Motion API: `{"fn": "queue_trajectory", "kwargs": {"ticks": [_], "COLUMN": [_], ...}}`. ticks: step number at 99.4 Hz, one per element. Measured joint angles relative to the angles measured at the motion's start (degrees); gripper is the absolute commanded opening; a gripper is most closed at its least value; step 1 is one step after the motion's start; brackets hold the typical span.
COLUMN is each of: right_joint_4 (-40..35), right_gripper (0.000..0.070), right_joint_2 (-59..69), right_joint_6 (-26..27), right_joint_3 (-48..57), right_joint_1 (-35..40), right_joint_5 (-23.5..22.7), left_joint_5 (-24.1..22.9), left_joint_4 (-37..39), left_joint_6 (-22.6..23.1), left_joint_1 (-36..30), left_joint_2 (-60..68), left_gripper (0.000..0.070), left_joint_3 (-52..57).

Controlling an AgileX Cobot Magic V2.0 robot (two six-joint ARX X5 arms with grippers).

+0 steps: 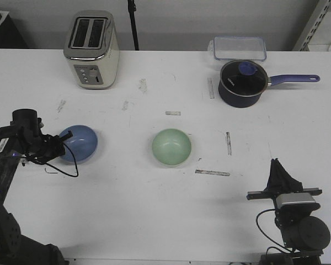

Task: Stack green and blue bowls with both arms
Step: 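Close the left gripper on the blue bowl's rim, then lift the blue bowl with the left gripper over the green bowl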

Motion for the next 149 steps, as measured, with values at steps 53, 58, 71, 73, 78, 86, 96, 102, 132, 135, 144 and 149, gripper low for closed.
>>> {"fn": "queue_trajectory", "kwargs": {"ticks": [53,58,71,73,78,86,96,102,132,135,144,149], "right_joint_4": [0.0,0.0,0.0,0.0,0.0,0.0,0.0,0.0,0.0,0.0,0.0,0.0], "right_gripper": [0.0015,0.0015,0.0015,0.0015,0.0015,0.0015,0.0015,0.0015,0.0015,0.0015,0.0015,0.0015], "right_joint_2": [0.0,0.0,0.0,0.0,0.0,0.0,0.0,0.0,0.0,0.0,0.0,0.0], "right_joint_6": [0.0,0.0,0.0,0.0,0.0,0.0,0.0,0.0,0.0,0.0,0.0,0.0], "right_joint_3": [0.0,0.0,0.0,0.0,0.0,0.0,0.0,0.0,0.0,0.0,0.0,0.0], "right_joint_1": [0.0,0.0,0.0,0.0,0.0,0.0,0.0,0.0,0.0,0.0,0.0,0.0], "right_joint_5": [0.0,0.0,0.0,0.0,0.0,0.0,0.0,0.0,0.0,0.0,0.0,0.0], "left_joint_5": [0.3,0.5,0.5,0.5,0.5,0.4,0.5,0.5,0.5,0.5,0.5,0.5], "left_joint_4": [-2.4,-2.9,-4.5,-4.7,-4.8,-4.9,-5.0,-4.7,-4.0,-4.0,-3.8,-3.5], "left_joint_6": [-8.3,-9.4,-11.2,-11.4,-11.6,-12.0,-12.1,-12.1,-12.1,-12.1,-12.1,-12.1], "left_joint_1": [-15.7,-18.3,-24.0,-24.9,-27.0,-30.2,-34.1,-36.3,-44.4,-44.6,-45.1,-45.3], "left_joint_2": [-4.7,-4.6,-2.6,-1.9,0.0,3.6,8.2,10.3,16.6,17.1,17.7,17.7], "left_gripper": [0.0001,0.0001,0.0001,0.0001,0.0001,0.0001,0.0001,0.0001,0.0001,0.0001,0.0001,0.0001], "left_joint_3": [6.9,9.0,15.5,16.6,19.0,22.4,26.2,27.8,29.4,29.4,29.4,29.4]}}
